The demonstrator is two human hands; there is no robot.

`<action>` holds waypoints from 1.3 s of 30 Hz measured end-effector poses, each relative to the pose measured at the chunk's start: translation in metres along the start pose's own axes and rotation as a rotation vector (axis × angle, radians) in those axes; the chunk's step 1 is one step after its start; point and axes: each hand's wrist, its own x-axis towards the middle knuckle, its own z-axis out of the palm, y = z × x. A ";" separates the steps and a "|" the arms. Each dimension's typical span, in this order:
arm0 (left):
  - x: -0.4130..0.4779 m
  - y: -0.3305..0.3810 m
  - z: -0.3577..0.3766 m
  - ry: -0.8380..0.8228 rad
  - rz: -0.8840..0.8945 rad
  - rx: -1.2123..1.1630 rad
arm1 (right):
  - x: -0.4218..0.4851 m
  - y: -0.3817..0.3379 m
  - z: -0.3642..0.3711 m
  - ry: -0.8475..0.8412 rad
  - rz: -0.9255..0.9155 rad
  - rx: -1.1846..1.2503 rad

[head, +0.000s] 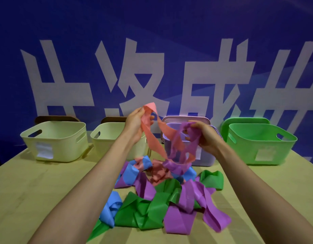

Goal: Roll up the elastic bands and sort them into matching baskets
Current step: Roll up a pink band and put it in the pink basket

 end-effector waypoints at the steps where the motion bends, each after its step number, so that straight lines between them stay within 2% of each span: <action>1: -0.002 0.001 0.004 -0.026 -0.010 -0.014 | -0.001 0.000 0.000 -0.013 -0.006 -0.029; 7: -0.015 0.015 0.017 -0.084 0.008 -0.020 | -0.006 -0.015 0.008 -0.005 -0.181 -0.050; 11: -0.017 0.024 0.014 -0.129 -0.007 -0.077 | -0.016 -0.032 0.019 -0.118 -0.241 -0.032; 13: -0.017 0.029 0.015 -0.161 -0.010 -0.071 | -0.022 -0.035 0.024 -0.252 -0.188 -0.275; 15: -0.019 0.031 0.020 -0.213 -0.009 -0.017 | -0.025 -0.029 0.025 -0.414 -0.103 -0.651; 17: -0.021 0.029 0.024 -0.252 -0.005 0.062 | -0.024 -0.023 0.027 -0.446 -0.077 -0.880; 22: -0.020 0.017 0.023 -0.301 -0.034 0.175 | -0.014 -0.013 0.026 -0.203 -0.228 -0.720; 25: -0.020 0.015 0.020 -0.373 -0.033 0.159 | -0.010 -0.003 0.027 -0.196 -0.219 -0.800; 27: -0.022 0.017 0.020 -0.428 -0.025 0.112 | -0.009 0.005 0.030 -0.209 -0.186 -0.793; 31: -0.027 0.026 0.022 -0.459 -0.020 -0.057 | -0.003 0.009 0.034 -0.069 -0.183 -0.721; 36: -0.027 0.030 0.016 -0.466 -0.032 -0.157 | -0.002 0.007 0.035 -0.225 -0.043 -0.824; 39: -0.028 0.025 0.010 -0.477 -0.031 -0.101 | 0.000 0.010 0.034 -0.145 -0.093 -0.645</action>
